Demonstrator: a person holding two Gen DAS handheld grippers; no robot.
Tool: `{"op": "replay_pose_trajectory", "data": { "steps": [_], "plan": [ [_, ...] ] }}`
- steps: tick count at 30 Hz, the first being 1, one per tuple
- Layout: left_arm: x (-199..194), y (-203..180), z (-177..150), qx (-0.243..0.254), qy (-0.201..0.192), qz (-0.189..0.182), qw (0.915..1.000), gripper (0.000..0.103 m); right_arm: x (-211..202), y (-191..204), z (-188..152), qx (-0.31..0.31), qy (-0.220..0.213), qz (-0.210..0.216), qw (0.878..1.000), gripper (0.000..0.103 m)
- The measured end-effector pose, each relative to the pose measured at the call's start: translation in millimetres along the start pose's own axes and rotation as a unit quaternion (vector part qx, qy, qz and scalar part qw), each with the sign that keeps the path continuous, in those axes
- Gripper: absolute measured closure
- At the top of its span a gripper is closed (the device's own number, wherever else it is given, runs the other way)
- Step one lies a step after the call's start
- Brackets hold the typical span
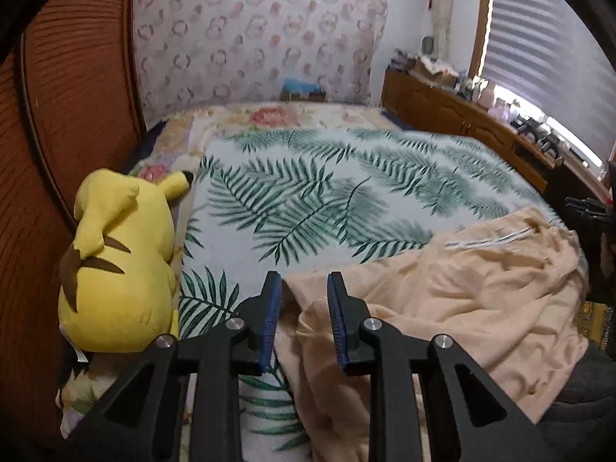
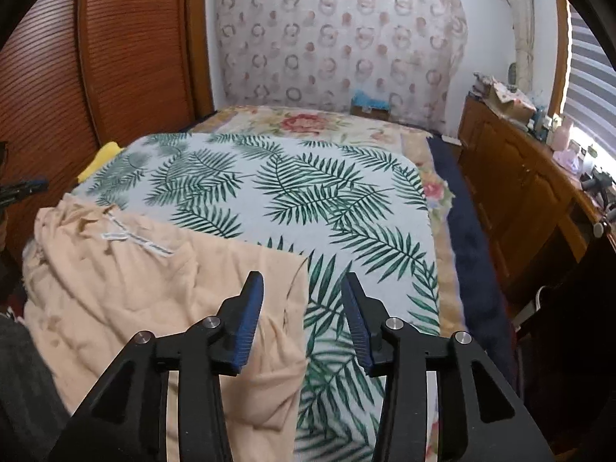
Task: Fold small clothes
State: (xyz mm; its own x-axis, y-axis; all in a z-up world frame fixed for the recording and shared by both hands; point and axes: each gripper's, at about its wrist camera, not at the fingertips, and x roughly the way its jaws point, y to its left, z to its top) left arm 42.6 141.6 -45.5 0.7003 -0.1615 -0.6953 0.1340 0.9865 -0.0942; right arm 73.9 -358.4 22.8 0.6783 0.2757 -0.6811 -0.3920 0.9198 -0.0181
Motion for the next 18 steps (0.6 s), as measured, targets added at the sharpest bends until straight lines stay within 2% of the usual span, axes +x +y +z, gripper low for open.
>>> {"op": "replay_pose_trajectory", "data": {
  "steps": [2, 12, 18],
  "plan": [
    [10, 3, 0, -0.003, 0.013, -0.003, 0.9999, 0.081, 11, 1, 2, 0.000, 0.007, 0.004, 1.000, 0.057],
    [35, 13, 1, -0.010, 0.043, -0.004, 0.9990, 0.081, 50, -8, 9, 0.013, 0.032, 0.001, 0.999, 0.056],
    [43, 17, -1, -0.014, 0.055, -0.012, 0.9983, 0.080, 74, -11, 7, 0.026, 0.066, 0.039, 0.997, 0.056]
  ]
}}
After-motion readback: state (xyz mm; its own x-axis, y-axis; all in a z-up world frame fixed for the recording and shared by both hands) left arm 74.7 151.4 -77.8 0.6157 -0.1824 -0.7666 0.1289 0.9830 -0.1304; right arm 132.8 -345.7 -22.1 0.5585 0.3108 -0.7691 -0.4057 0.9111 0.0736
